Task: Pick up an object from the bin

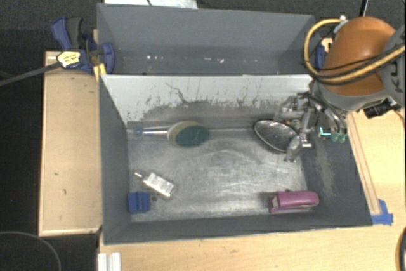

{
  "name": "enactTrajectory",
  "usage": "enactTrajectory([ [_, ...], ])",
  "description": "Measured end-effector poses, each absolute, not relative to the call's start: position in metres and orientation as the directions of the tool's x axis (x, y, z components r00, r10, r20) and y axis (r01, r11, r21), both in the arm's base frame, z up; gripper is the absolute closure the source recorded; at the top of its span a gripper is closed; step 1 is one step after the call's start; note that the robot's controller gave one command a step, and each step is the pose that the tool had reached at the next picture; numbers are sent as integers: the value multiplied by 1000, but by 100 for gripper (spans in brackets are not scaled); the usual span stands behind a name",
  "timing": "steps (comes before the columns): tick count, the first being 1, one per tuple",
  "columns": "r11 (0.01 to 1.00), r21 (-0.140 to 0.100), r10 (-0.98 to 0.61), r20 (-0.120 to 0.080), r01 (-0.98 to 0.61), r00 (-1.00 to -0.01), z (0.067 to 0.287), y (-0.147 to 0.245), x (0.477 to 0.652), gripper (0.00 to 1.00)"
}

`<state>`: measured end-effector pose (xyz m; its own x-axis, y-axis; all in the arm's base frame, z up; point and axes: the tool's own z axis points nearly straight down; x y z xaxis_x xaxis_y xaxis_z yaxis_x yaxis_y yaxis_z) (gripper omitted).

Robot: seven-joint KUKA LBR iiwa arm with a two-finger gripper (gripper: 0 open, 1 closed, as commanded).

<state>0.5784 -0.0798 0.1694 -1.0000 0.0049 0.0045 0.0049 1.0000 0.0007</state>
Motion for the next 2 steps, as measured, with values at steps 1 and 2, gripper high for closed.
enactTrajectory([
  [1,1000,2,31,-12,31,-999,72,-124,595,0],
  [2,1000,2,3,-2,3,-1000,103,-82,581,0],
])
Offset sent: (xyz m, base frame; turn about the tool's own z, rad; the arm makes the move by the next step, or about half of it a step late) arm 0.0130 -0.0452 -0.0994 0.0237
